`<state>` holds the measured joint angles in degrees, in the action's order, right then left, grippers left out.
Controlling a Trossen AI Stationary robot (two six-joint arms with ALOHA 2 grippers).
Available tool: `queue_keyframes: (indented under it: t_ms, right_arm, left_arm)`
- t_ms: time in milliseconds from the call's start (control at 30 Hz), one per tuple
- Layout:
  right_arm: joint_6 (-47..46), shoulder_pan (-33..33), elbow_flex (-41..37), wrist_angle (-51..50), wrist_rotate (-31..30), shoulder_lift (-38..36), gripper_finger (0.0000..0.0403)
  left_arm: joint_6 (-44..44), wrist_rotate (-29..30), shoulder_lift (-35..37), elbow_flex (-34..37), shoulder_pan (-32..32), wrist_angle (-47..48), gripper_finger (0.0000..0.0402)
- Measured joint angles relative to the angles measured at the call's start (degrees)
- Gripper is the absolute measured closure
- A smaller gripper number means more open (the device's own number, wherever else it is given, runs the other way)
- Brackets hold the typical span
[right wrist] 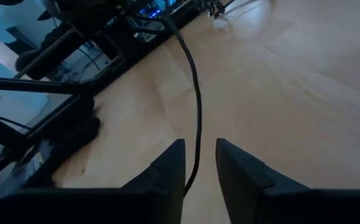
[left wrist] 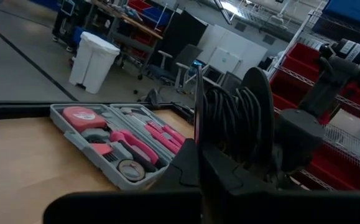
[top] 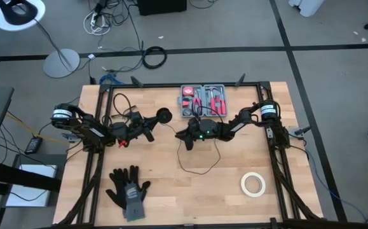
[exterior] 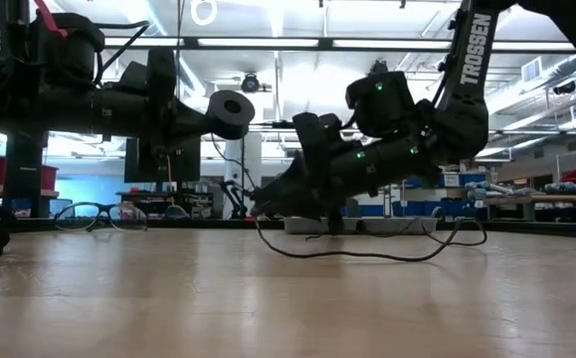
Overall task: Coil cords
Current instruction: Coil the black wire onto the black spool
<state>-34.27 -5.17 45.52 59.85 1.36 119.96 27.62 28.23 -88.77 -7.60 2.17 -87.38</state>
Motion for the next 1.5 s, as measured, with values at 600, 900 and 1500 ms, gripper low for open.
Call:
queue_keyframes:
  t_ms: [600,900,1500]
  right_arm:
    - [3.1,-0.9,0.0,-24.9,-0.8,-12.2,0.04]
    - [7.4,-3.3,0.7,-43.5,-5.2,-27.2,0.0401]
    - [15.2,-0.6,10.6,-44.6,-3.2,-27.3,0.0403]
  left_arm:
    - [1.6,-1.5,0.0,0.0,0.0,7.0,0.0401]
    - [1.5,-2.4,0.0,-2.8,0.0,13.0,0.0401]
    - [-1.3,-4.1,0.0,-16.4,0.0,35.6,0.0401]
